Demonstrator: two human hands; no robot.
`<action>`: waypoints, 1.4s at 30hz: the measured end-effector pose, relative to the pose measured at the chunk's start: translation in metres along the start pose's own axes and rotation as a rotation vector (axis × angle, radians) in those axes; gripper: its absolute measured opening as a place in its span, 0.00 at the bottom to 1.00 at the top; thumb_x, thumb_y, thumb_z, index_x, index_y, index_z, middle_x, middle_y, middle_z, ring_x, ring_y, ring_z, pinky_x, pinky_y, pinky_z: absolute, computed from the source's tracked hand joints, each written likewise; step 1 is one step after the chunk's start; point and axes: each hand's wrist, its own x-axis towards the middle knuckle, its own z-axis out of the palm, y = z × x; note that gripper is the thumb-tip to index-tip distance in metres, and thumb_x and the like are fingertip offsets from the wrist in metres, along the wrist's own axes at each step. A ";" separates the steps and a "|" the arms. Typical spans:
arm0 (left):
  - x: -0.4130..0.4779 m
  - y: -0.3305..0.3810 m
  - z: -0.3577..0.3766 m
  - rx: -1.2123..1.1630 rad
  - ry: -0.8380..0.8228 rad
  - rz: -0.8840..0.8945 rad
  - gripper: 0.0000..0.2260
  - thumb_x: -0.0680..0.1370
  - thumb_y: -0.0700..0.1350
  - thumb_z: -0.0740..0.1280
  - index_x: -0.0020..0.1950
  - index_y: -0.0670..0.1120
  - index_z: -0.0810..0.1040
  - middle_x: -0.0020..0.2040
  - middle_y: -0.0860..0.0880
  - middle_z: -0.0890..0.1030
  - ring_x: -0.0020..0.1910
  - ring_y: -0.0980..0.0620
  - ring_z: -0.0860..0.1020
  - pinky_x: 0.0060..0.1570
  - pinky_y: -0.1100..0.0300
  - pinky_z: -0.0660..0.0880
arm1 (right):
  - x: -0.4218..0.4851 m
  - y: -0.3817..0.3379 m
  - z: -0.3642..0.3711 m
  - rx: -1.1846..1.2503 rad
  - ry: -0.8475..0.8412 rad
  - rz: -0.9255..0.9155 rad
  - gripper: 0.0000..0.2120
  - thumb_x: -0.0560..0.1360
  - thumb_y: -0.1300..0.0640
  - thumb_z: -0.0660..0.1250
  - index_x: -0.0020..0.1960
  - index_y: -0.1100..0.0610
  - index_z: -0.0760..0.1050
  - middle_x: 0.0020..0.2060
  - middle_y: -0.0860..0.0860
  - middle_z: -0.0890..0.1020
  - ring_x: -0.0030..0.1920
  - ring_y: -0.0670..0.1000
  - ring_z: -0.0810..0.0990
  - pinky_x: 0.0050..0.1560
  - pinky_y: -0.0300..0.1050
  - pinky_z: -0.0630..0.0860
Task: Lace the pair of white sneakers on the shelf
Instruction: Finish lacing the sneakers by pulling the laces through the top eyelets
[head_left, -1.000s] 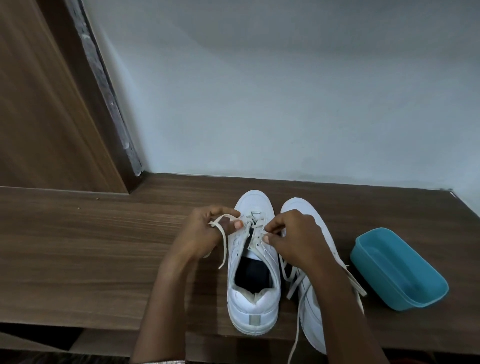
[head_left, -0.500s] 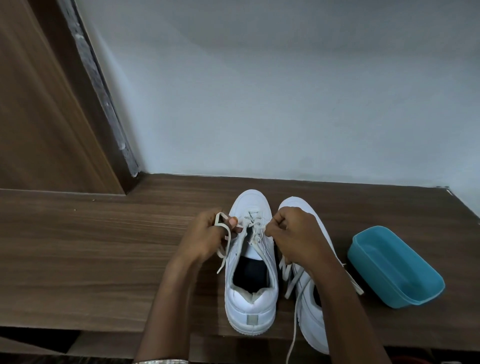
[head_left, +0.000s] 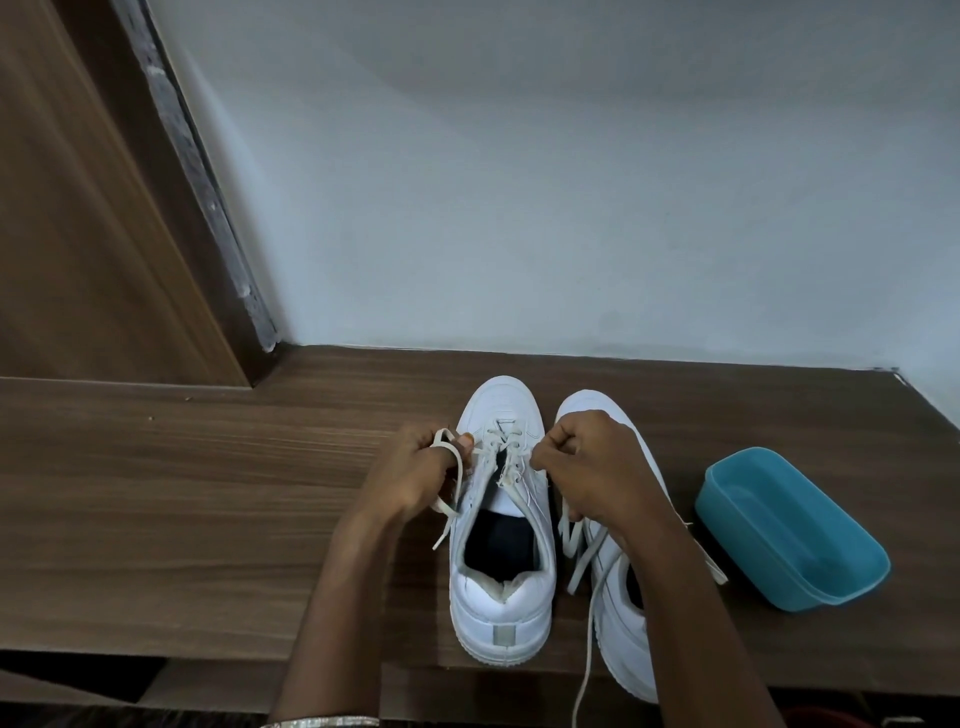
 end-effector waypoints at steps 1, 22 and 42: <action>0.000 0.000 -0.001 -0.009 -0.005 -0.012 0.18 0.80 0.49 0.68 0.30 0.49 0.80 0.31 0.47 0.80 0.31 0.49 0.77 0.36 0.55 0.72 | 0.000 0.000 0.000 -0.005 -0.002 -0.006 0.06 0.76 0.61 0.67 0.42 0.61 0.79 0.27 0.52 0.80 0.18 0.45 0.73 0.23 0.37 0.70; -0.018 0.010 -0.052 0.387 0.067 0.184 0.13 0.76 0.42 0.72 0.47 0.62 0.78 0.52 0.54 0.79 0.42 0.58 0.77 0.42 0.58 0.74 | -0.005 -0.007 -0.028 0.544 -0.105 -0.081 0.07 0.76 0.60 0.73 0.53 0.55 0.83 0.45 0.55 0.87 0.35 0.44 0.79 0.40 0.40 0.71; -0.003 0.025 0.014 0.137 0.280 0.342 0.06 0.76 0.51 0.73 0.40 0.55 0.87 0.31 0.59 0.82 0.28 0.61 0.76 0.34 0.60 0.72 | -0.016 0.009 -0.079 1.039 -0.104 -0.054 0.10 0.71 0.61 0.68 0.50 0.59 0.85 0.34 0.53 0.80 0.26 0.43 0.66 0.27 0.36 0.66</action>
